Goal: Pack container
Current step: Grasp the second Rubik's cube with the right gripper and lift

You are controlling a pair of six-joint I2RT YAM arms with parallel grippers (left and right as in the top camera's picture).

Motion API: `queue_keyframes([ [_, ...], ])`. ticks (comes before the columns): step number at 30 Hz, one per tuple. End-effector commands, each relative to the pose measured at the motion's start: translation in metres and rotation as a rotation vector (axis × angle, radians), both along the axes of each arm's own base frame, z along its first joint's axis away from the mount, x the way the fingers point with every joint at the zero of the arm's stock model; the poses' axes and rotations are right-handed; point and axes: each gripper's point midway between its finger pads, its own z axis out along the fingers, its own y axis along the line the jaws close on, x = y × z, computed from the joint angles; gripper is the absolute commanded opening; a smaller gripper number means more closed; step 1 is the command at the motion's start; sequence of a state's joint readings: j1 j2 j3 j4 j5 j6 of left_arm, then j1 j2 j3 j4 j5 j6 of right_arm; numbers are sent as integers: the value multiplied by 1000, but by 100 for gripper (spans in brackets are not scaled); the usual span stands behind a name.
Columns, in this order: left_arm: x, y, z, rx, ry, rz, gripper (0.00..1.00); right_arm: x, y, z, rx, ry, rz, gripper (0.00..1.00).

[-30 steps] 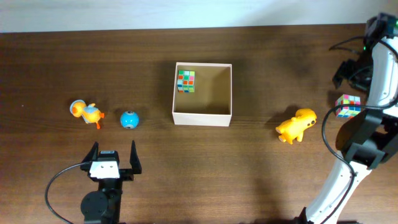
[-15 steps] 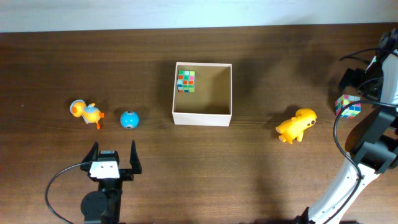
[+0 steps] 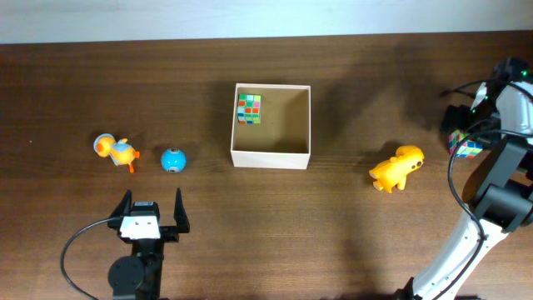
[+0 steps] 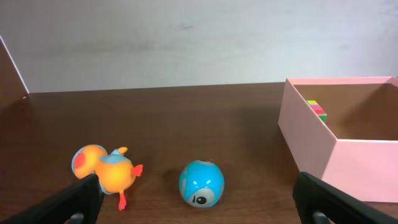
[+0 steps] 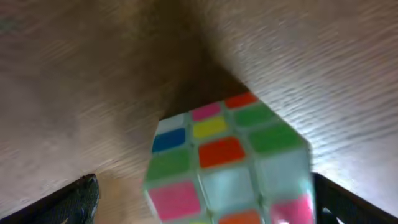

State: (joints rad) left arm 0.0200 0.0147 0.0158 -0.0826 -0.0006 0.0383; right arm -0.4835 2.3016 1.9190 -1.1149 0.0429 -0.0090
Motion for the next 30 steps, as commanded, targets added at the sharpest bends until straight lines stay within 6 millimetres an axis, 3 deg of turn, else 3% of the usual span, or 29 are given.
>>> queue_keyframes([
  [1,0,-1,-1,15,-2,-3,99,0,5,-8,8,-3,21,100],
  [7,0,-1,-1,15,-2,-2,99,0,6,-19,8,-14,23,99],
  [13,0,-1,-1,15,-2,-2,99,5,16,-20,66,-42,16,73],
  [15,0,-1,-1,15,-2,-2,99,6,20,-20,92,-51,11,70],
  [20,0,-1,-1,15,-2,-2,99,10,30,-19,149,-76,10,64],
  [25,0,-1,-1,15,-2,-2,99,10,30,-19,157,-78,-109,57],
  [30,0,-1,-1,15,-2,-2,99,13,28,-18,155,-89,-182,57],
])
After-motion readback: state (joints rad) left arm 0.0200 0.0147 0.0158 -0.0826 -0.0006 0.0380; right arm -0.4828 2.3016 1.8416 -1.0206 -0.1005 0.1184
